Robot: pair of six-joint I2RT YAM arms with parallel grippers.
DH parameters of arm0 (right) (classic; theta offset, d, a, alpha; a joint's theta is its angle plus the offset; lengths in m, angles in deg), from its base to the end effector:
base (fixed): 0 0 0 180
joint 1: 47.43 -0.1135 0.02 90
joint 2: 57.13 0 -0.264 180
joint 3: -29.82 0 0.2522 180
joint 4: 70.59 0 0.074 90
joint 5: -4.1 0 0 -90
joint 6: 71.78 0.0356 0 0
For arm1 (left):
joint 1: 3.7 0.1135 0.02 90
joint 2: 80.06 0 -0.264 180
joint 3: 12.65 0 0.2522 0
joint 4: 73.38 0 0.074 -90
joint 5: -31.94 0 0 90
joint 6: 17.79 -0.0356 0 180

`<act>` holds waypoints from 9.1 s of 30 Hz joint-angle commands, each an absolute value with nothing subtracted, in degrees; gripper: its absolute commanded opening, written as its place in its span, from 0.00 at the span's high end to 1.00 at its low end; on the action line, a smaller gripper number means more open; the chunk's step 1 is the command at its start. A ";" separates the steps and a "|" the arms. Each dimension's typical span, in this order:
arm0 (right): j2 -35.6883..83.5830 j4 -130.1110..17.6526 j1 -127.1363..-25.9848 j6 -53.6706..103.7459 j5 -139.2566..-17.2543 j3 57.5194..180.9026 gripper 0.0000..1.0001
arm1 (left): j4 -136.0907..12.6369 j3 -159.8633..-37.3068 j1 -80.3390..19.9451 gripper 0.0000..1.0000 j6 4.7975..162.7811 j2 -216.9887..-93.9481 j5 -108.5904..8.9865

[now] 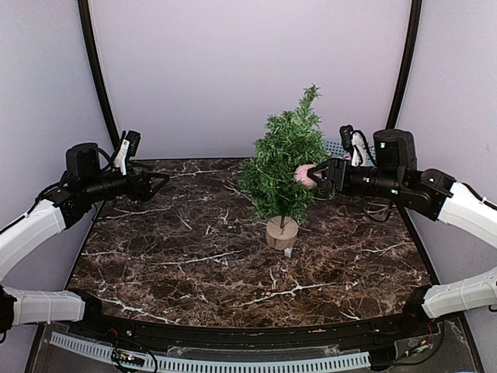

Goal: Decorate the small christmas tree

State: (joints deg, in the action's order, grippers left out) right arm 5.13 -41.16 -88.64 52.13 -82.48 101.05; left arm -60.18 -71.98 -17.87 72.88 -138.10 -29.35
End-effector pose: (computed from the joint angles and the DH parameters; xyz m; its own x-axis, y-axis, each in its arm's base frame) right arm 0.1858 0.1656 0.3482 -0.6086 0.2073 -0.7659 -0.4340 0.7212 0.5400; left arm 0.2240 -0.0742 0.3214 -0.2079 0.0419 -0.9772 0.6681 0.7359 -0.1106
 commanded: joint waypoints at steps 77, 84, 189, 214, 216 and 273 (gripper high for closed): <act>87.17 -9.30 -45.06 34.81 -74.14 172.59 0.54 | -56.13 -75.20 -12.32 0.09 71.18 -147.50 -39.47; 83.10 -11.27 -45.04 35.38 -77.16 168.09 0.90 | -56.19 -75.13 -12.36 0.09 71.00 -147.14 -39.93; 84.05 -23.99 -45.81 26.39 -75.42 167.98 0.51 | -57.78 -72.80 -13.28 0.10 69.97 -142.73 -40.35; 54.48 -33.33 -44.87 31.54 -70.35 151.04 1.00 | -57.51 -74.22 -24.95 0.12 74.63 -140.63 -48.89; 50.02 -33.48 -44.88 31.70 -69.95 148.35 1.00 | -57.79 -75.81 -28.68 0.13 77.26 -140.36 -50.42; 10.61 -72.13 -94.19 57.29 -31.76 117.40 1.00 | -89.34 -91.60 -72.14 0.74 98.15 -151.13 -51.23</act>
